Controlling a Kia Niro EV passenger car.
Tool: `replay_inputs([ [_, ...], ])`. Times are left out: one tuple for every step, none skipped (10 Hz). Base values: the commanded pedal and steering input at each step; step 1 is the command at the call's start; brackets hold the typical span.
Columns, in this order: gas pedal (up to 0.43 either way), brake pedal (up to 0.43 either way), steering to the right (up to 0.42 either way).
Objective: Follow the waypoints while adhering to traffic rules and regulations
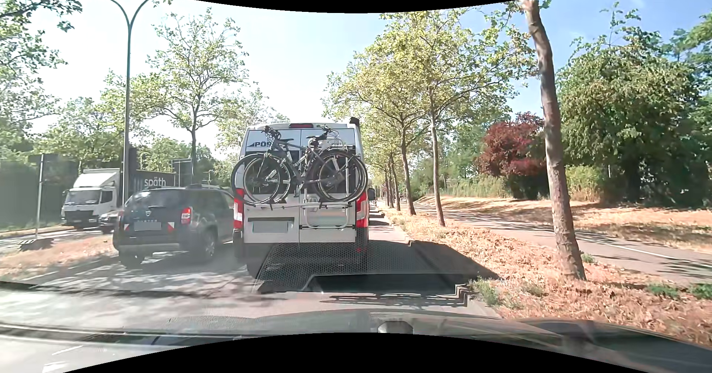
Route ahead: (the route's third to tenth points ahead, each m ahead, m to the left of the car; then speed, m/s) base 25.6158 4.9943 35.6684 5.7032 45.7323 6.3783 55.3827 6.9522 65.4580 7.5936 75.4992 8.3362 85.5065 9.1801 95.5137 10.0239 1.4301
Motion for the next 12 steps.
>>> replay_inputs([
  [0.0, 0.018, -0.008],
  [0.0, 0.012, -0.008],
  [0.0, 0.012, -0.008],
  [0.0, 0.018, -0.009],
  [0.0, 0.018, -0.011],
  [0.0, 0.018, -0.013],
  [0.0, 0.024, -0.014],
  [0.0, 0.037, -0.014],
  [0.0, 0.043, -0.014],
  [0.0, 0.049, -0.014],
  [0.0, 0.061, -0.014],
  [0.0, 0.061, -0.013],
])
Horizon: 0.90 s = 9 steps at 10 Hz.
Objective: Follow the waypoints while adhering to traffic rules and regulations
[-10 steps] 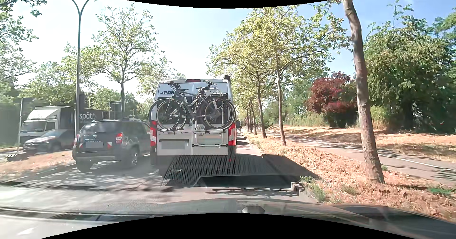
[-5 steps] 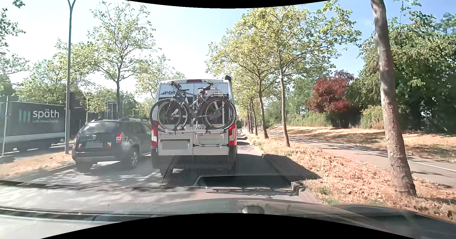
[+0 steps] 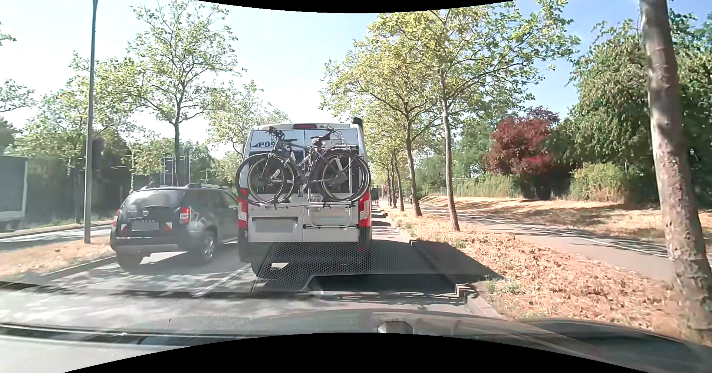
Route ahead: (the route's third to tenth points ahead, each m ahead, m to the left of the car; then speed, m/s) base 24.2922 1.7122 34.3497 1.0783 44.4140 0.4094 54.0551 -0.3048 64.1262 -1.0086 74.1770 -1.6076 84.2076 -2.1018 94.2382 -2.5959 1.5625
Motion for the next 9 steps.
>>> replay_inputs([
  [0.0, 0.067, -0.013],
  [0.0, 0.067, -0.013],
  [0.0, 0.073, -0.011],
  [0.0, 0.073, -0.008],
  [0.0, 0.073, -0.006],
  [0.0, 0.073, -0.005],
  [0.0, 0.073, -0.005],
  [0.0, 0.073, -0.004],
  [0.0, 0.073, -0.004],
])
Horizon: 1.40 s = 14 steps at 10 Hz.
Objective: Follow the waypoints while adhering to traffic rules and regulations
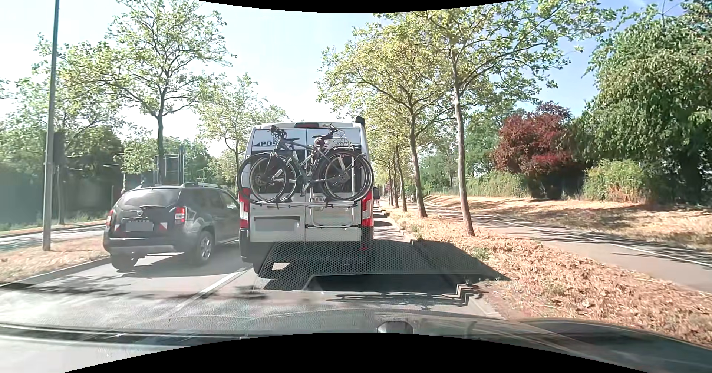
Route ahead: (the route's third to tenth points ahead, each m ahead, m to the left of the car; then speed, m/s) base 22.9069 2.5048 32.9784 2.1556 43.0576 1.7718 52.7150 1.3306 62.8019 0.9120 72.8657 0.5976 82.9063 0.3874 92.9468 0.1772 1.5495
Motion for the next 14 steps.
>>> replay_inputs([
  [0.0, 0.061, -0.004],
  [0.0, 0.061, -0.003],
  [0.0, 0.061, -0.003],
  [0.0, 0.061, -0.003],
  [0.0, 0.061, -0.002],
  [0.0, 0.055, -0.002],
  [0.0, 0.043, -0.001],
  [0.0, 0.037, -0.001],
  [0.0, 0.03, -0.001],
  [0.0, 0.03, -0.001],
  [0.0, 0.03, 0.0],
  [0.0, 0.037, 0.0],
  [0.0, 0.037, 0.0],
  [0.0, 0.061, 0.0],
])
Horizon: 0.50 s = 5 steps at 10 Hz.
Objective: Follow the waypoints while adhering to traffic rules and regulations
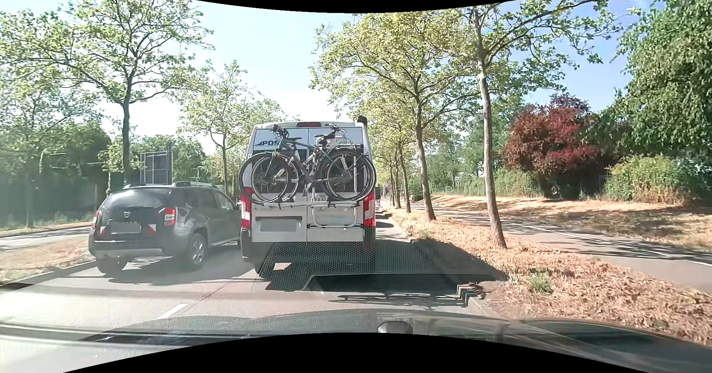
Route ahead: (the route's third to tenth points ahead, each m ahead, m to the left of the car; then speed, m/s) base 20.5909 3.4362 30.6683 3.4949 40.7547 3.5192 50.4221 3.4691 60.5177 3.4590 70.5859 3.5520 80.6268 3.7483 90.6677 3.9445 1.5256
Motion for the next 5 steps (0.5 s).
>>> replay_inputs([
  [0.0, 0.067, 0.0],
  [0.0, 0.073, 0.0],
  [0.0, 0.073, 0.0],
  [0.0, 0.073, 0.0],
  [0.0, 0.073, 0.0],
])
